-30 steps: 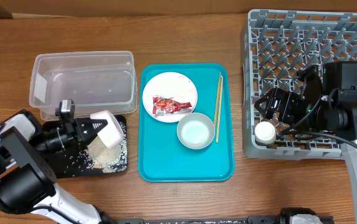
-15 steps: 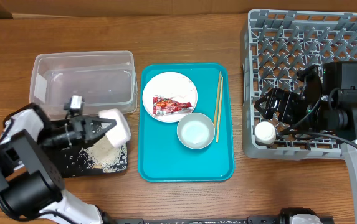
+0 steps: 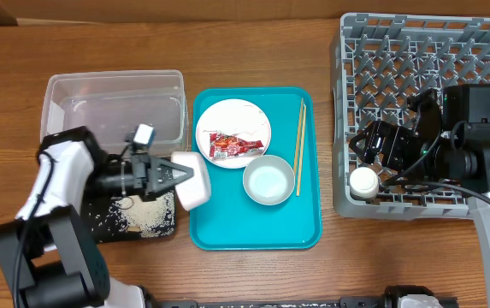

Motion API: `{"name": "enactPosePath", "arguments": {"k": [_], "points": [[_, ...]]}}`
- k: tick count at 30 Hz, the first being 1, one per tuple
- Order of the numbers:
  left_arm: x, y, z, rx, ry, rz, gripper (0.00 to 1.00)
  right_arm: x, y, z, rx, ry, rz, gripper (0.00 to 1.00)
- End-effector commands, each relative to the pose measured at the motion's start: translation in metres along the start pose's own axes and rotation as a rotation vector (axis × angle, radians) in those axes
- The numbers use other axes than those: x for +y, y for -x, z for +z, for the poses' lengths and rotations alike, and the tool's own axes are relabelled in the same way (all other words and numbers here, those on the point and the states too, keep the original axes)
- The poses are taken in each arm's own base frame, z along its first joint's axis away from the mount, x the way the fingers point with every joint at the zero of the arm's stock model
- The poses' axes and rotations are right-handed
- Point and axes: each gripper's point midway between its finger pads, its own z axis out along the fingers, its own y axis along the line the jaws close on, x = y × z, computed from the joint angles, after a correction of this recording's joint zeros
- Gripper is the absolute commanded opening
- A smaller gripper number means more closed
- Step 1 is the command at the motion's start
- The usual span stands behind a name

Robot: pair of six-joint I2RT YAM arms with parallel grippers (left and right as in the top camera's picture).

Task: Sort waste into correct bins and load items into the dishwasher
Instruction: 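Tip the pink plate over the black tray to dump the rice, then set the empty pink plate back on the teal tray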

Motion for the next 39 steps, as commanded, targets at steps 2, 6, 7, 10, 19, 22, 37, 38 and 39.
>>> {"name": "enactPosePath", "arguments": {"k": [2, 6, 7, 10, 19, 22, 37, 38, 39], "points": [[-0.02, -0.011, 0.024, 0.052, -0.058, -0.071, 0.04, 0.005, 0.005, -0.005, -0.02, 0.015, -0.015, 1.0], [-0.029, -0.009, 0.033, 0.054, -0.106, -0.093, 0.04, 0.005, 0.005, -0.005, -0.02, 0.015, -0.015, 1.0], [-0.032, -0.006, 0.032, 0.036, -0.125, -0.093, 0.04, 0.005, 0.005, -0.005, -0.02, 0.015, -0.015, 1.0], [-0.04, 0.004, 0.025, -0.001, -0.14, -0.066, 0.04, 0.005, 0.005, -0.005, -0.019, 0.015, -0.015, 1.0], [-0.041, 0.009, 0.015, 0.076, 0.077, -0.071, 0.04, 0.005, 0.005, -0.005, -0.02, 0.015, -0.014, 1.0], [0.02, 0.008, -0.008, 0.091, 0.558, -0.194, 0.04, 0.005, 0.005, -0.005, -0.02, 0.015, -0.012, 1.0], [0.09, -0.027, 0.059, 0.01, 1.349, 0.125, 0.04, 0.005, 0.006, -0.005, -0.023, 0.016, -0.013, 1.0], [0.101, -0.033, 0.067, 0.01, 1.388, 0.134, 0.04, 0.005, 0.006, -0.005, -0.023, 0.016, -0.013, 1.0], [0.11, -0.037, 0.071, 0.002, 1.427, 0.138, 0.04, 0.005, 0.006, -0.005, -0.022, 0.016, -0.013, 1.0]]}}
